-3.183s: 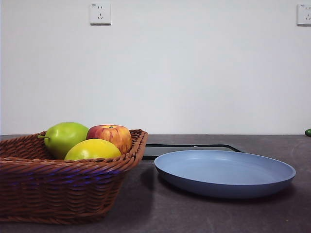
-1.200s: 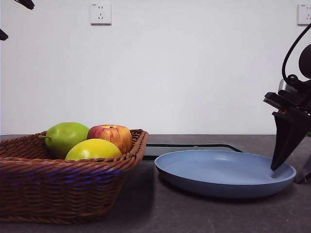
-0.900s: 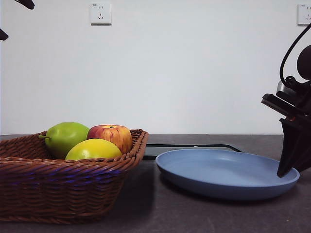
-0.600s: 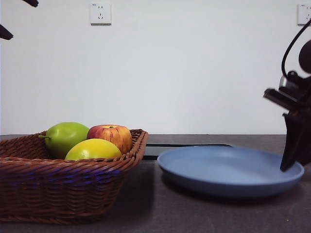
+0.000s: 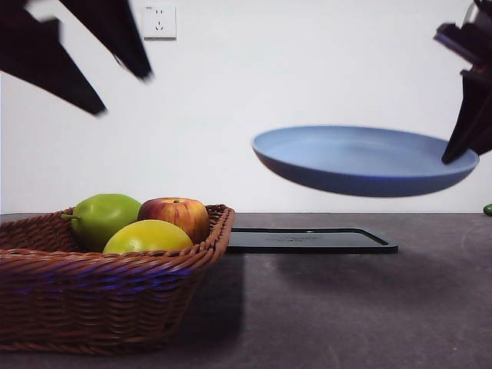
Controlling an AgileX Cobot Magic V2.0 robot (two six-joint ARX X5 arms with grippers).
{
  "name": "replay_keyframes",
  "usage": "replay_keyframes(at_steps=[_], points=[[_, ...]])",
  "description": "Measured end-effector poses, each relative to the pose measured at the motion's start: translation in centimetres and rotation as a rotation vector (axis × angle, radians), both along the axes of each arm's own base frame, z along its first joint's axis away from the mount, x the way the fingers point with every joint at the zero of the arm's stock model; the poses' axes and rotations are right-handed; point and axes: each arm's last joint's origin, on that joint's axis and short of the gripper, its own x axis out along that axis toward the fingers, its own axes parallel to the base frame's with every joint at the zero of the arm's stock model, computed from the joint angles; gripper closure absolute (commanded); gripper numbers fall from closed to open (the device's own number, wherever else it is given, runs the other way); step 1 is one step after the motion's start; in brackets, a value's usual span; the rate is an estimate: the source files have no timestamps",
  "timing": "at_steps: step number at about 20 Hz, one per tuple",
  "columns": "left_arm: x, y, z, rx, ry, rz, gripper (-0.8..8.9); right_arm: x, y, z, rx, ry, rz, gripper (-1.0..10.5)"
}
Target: Take the lemon from the basket,put the lemon in the plate,hand out the plate
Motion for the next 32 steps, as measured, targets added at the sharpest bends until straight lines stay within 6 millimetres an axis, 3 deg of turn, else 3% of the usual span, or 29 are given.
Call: replay_keyframes(at_steps=[6,20,24,26,29,32], points=[[2.6,-4.0,-3.1,0.19,0.041,-0.022,4.6,-0.5,0.0,0.6,0.001,-0.018,0.0,9.4],[4.6,-6.0,-9.0,0.365,0.202,-0.029,4.6,-0.6,0.0,0.5,0.001,-0.012,0.0,9.4],[4.7,-6.1,-9.2,0.364,0.2,-0.029,4.72,-0.6,0.0,0.5,0.001,-0.013,0.0,9.4],[4.7,-6.1,-9.2,0.371,0.202,-0.029,5.63,-0.6,0.0,0.5,0.001,-0.014,0.0,9.4],[4.7,-6.0,-9.2,0.372,0.204,-0.03,6.26,-0.5,0.0,0.6,0.001,-0.02,0.0,9.4],[4.5,-5.9,-9.0,0.394,0.228,-0.033,6.26,-0.5,0.0,0.6,0.001,-0.02,0.0,9.4]])
